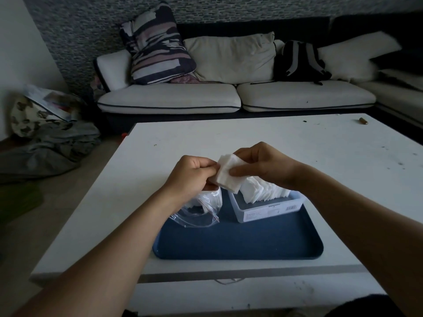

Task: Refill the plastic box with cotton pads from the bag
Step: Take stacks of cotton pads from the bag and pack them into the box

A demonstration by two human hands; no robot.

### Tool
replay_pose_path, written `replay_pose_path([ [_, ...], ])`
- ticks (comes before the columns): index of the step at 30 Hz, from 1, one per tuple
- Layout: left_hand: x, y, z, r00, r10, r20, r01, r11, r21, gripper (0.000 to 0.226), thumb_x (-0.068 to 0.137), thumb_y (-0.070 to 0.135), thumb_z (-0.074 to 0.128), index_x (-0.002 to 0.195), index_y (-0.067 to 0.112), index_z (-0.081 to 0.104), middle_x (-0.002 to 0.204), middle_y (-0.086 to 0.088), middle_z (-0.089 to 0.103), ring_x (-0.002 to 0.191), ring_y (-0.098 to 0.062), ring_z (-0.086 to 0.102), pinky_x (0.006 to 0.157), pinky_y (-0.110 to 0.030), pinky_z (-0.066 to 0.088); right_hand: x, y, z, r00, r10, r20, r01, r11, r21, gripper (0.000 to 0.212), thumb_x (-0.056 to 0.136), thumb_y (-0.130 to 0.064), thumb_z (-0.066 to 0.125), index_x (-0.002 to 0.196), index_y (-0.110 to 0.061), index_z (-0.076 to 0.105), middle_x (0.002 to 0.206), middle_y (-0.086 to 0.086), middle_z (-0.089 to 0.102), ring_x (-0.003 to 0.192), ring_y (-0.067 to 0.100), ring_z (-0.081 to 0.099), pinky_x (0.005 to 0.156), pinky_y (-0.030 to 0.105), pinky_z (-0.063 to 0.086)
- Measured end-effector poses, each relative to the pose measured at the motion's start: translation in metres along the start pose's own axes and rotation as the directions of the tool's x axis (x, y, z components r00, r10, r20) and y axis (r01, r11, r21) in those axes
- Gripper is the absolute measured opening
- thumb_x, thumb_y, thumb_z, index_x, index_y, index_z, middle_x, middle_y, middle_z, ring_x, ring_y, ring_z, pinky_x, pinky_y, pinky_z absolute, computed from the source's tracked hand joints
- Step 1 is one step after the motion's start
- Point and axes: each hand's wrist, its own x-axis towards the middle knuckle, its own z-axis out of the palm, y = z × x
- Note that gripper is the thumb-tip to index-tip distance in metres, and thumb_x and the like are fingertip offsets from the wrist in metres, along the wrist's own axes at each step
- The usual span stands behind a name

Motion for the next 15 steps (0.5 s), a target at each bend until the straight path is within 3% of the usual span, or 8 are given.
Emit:
replay_pose_path([
  [4,0.000,0.001,-0.001,0.999,-0.040,0.020,0.040,0.998,-0.039,0.022,0.101,0.008,0.056,0.100,-0.001,0.076,0.098,-0.026,0.075,0.095,-0.036,0.074,0.080,-0.038,0.063,0.005,0.004,0.003,1.000,0.021,0.000,-0.021,0.998,0.061,0.022,0.087,-0.007,0.073,0.103,0.008,0.073,0.102,0.019,0.074,0.088,0.023,0.072,0.081,0.029,0.060],
  [8,0.000,0.002,0.002,0.993,-0.105,0.048,0.112,0.977,-0.179,0.035,0.098,0.030,0.062,0.105,-0.003,0.072,0.100,-0.023,0.075,0.093,-0.031,0.075,0.080,-0.036,0.062,0.006,0.007,0.007,0.998,0.040,-0.056,-0.031,0.987,0.156,0.021,0.085,-0.006,0.075,0.100,0.008,0.074,0.095,0.014,0.077,0.083,0.019,0.073,0.074,0.023,0.057],
  [10,-0.001,0.000,0.008,0.996,-0.085,0.020,0.087,0.984,-0.153,0.032,0.090,0.027,0.073,0.102,-0.002,0.071,0.096,-0.017,0.077,0.089,-0.027,0.075,0.078,-0.032,0.062,0.007,0.006,0.010,0.993,0.018,-0.118,-0.006,0.994,0.106,0.021,0.083,-0.008,0.077,0.099,0.006,0.075,0.094,0.015,0.076,0.081,0.018,0.072,0.076,0.026,0.058],
  [12,0.000,-0.001,0.014,0.998,-0.064,-0.030,0.059,0.989,-0.139,0.013,0.088,0.015,0.075,0.095,0.004,0.071,0.088,-0.010,0.075,0.083,-0.021,0.073,0.071,-0.026,0.060,0.009,0.004,0.013,0.983,0.003,-0.182,0.015,0.995,0.097,0.024,0.081,-0.005,0.079,0.102,0.005,0.071,0.096,0.020,0.073,0.082,0.021,0.071,0.078,0.033,0.061],
  [15,0.002,0.004,0.019,0.997,-0.074,-0.025,0.066,0.972,-0.228,0.006,0.094,0.018,0.066,0.093,0.013,0.071,0.089,-0.005,0.073,0.086,-0.017,0.070,0.074,-0.029,0.058,0.011,-0.001,0.012,0.988,0.077,-0.136,-0.026,0.938,0.345,0.041,0.082,0.001,0.075,0.120,0.001,0.058,0.109,0.025,0.065,0.096,0.033,0.067,0.088,0.048,0.059],
])
